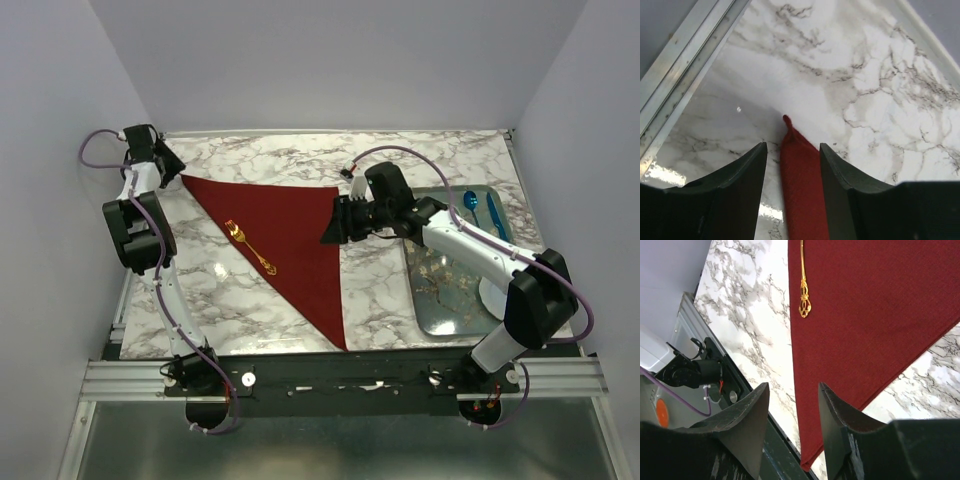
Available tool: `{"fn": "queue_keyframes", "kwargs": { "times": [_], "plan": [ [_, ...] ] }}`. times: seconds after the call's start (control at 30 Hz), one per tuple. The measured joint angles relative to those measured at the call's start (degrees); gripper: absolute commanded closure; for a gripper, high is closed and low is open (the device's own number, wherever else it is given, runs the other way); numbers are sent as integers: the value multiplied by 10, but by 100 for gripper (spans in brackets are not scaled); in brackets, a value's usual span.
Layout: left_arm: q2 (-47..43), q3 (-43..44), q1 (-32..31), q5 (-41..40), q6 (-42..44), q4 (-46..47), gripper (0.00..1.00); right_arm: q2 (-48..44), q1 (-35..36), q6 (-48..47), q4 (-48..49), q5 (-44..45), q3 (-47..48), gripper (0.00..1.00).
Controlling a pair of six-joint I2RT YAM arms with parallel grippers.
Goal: Fold the napkin, place the utensils inside, and roll it up
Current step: Fold the napkin
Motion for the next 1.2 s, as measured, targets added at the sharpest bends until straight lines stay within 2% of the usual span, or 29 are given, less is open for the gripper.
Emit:
{"fn": "queue_keyframes", "kwargs": {
  "times": [0.13, 0.27, 0.4, 0.47, 0.63, 0.8, 1.07, 1.2],
  "plan": [
    [27, 68, 2, 26, 25, -24, 50, 0, 0, 0, 2, 0, -3, 48],
    [82, 151, 3, 43, 55, -71, 46, 0, 0, 0, 3, 0, -5, 48],
    [87, 139, 3, 43, 82, -97, 39, 0, 0, 0, 3, 0, -5, 48],
    [87, 134, 3, 43, 97, -102, 29, 0, 0, 0, 3, -1, -5, 48],
    [77, 120, 3, 47, 136, -98, 28, 0, 0, 0, 3, -5, -5, 48],
    [75, 116, 5, 52, 162, -96, 35, 0, 0, 0, 3, -6, -8, 48],
    [64, 91, 13, 88, 162, -75, 18, 0, 0, 0, 3, -7, -10, 48],
    [50, 72, 17, 111, 146, -67, 21, 0, 0, 0, 3, -11, -10, 48]
  ]
}}
